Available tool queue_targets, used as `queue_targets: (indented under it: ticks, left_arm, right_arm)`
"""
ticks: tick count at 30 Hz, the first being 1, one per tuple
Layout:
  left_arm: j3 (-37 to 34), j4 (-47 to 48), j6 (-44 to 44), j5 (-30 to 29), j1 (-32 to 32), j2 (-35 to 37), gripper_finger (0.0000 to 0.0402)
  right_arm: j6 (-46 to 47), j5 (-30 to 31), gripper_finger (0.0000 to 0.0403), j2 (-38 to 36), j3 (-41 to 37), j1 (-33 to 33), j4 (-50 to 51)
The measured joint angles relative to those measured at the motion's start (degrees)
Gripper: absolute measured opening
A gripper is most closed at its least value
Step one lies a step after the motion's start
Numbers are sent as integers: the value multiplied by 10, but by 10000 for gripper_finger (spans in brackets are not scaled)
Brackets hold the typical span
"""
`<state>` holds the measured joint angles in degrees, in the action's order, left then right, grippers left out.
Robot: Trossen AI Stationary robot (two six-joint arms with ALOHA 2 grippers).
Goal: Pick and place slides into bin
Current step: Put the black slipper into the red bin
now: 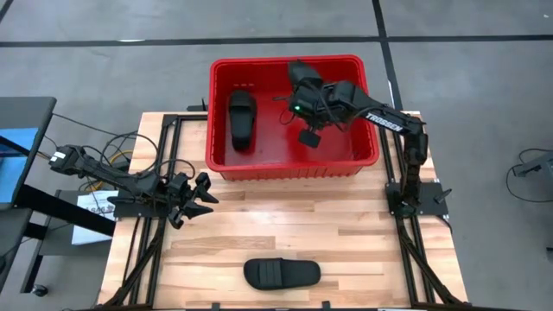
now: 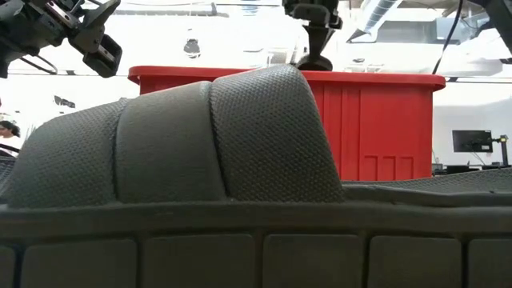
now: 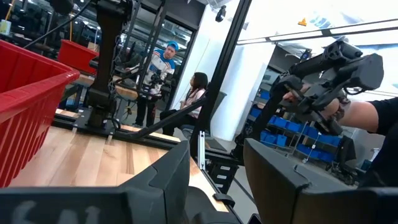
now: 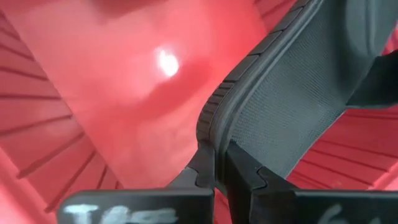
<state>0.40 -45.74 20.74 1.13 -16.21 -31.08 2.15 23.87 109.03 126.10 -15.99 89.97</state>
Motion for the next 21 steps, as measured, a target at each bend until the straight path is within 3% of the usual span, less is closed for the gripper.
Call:
queue_targets:
  ticks: [21]
  left_arm:
    - [0,0,0,0,0,0,142]
  right_arm:
    - [-11,-33,1,0,-148,-39,-11]
